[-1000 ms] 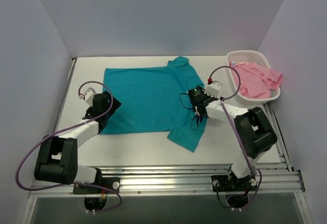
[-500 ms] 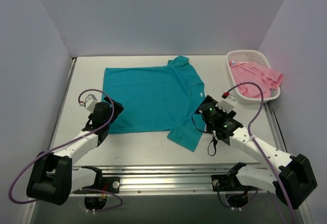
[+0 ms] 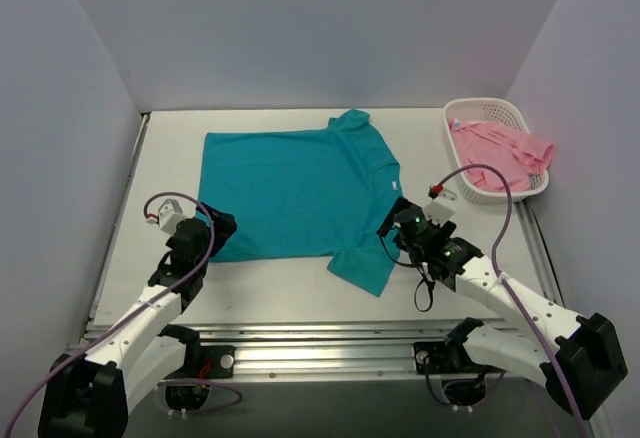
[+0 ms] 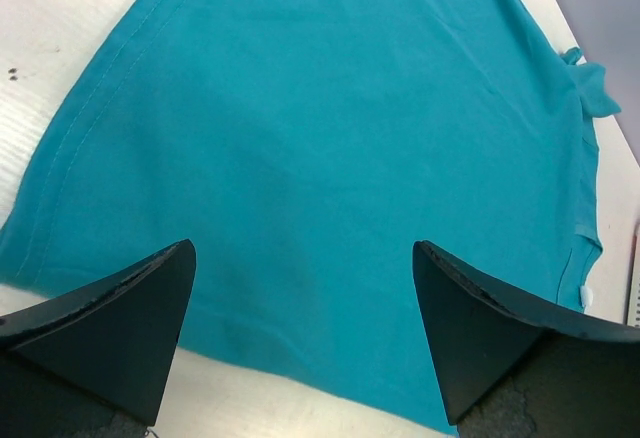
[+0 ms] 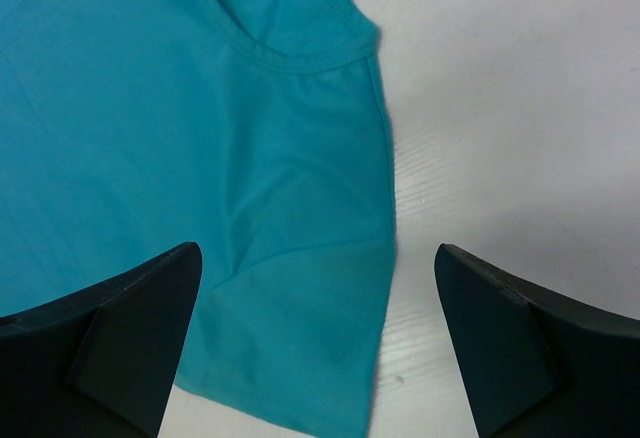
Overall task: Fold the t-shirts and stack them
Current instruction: Flatten the tshirt out
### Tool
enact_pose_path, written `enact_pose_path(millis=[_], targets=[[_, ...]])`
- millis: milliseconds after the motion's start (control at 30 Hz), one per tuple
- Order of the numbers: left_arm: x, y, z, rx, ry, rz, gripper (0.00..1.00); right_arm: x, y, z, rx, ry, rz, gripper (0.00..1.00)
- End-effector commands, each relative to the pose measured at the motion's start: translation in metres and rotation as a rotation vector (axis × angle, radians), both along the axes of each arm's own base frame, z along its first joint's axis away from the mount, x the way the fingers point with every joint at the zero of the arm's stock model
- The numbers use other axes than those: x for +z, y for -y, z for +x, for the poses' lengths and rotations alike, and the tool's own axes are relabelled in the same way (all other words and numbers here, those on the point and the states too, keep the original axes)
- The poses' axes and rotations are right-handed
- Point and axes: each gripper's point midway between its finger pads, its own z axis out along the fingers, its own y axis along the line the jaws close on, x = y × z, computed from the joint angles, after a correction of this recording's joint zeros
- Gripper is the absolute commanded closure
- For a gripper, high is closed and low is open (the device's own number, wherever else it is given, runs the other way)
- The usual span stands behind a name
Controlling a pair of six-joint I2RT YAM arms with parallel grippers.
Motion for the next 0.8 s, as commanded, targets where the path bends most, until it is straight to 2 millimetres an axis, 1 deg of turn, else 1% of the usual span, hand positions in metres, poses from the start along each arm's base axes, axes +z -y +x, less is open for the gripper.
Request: enact_pose_path(millis=[0,67,133,167,200,233,300,333,400,433,467,500,533,567,600,633,700,767], targets=[[-0.008,-0.006,-0.016,0.010,-0.029,0.020,0.02,0.006,-0.013,-0.007,0.058,-0.037,0.031,0.02],[-0.016,-0.013,-0.028,0.028,-0.058,0.034,0.03,-0.001,-0.013,-0.017,0.078,-0.054,0.046,0.02],[-0.015,-0.010,-0.029,0.018,-0.035,0.009,0.03,-0.005,-0.012,-0.024,0.077,-0.064,0.066,0.02],[-0.017,-0.010,-0.031,0.021,-0.045,0.003,0.02,-0.012,-0.007,-0.030,0.067,-0.083,0.058,0.02],[-0.019,-0.009,-0.032,0.026,-0.051,-0.004,0.00,-0.014,-0.005,-0.033,0.059,-0.088,0.063,0.02],[-0.023,-0.011,-0.032,0.033,-0.064,0.003,0.00,-0.013,-0.005,-0.037,0.056,-0.082,0.094,0.02],[-0.026,-0.016,-0.030,0.063,-0.076,0.017,0.00,-0.017,-0.007,-0.044,0.070,-0.099,0.114,0.02],[-0.030,-0.016,-0.029,0.066,-0.094,0.025,0.00,-0.018,-0.012,-0.049,0.095,-0.116,0.140,0.02],[-0.028,-0.013,-0.024,0.060,-0.085,0.014,0.00,-0.024,-0.016,-0.056,0.113,-0.153,0.164,0.02],[-0.034,-0.013,-0.024,0.060,-0.110,0.023,0.00,-0.028,-0.018,-0.061,0.124,-0.175,0.170,0.02],[-0.030,-0.010,-0.018,0.057,-0.084,0.016,0.00,-0.034,-0.022,-0.067,0.140,-0.203,0.189,0.02],[-0.029,-0.010,-0.015,0.059,-0.075,0.014,0.00,-0.044,-0.021,-0.074,0.148,-0.228,0.191,0.02],[-0.033,-0.009,-0.013,0.058,-0.088,0.019,0.00,-0.049,-0.022,-0.077,0.156,-0.239,0.201,0.03],[-0.031,-0.008,-0.009,0.056,-0.074,0.015,0.00,-0.052,-0.028,-0.079,0.168,-0.244,0.234,0.03],[-0.032,-0.007,-0.008,0.053,-0.075,0.015,0.00,-0.057,-0.029,-0.082,0.172,-0.251,0.244,0.04],[-0.034,-0.006,-0.007,0.052,-0.081,0.017,0.00,-0.067,-0.031,-0.085,0.179,-0.257,0.255,0.05],[-0.034,-0.003,-0.005,0.046,-0.077,0.012,0.00,-0.077,-0.035,-0.090,0.173,-0.281,0.284,0.05],[-0.033,-0.002,-0.003,0.045,-0.070,0.012,0.00,-0.092,-0.039,-0.098,0.186,-0.303,0.302,0.05]])
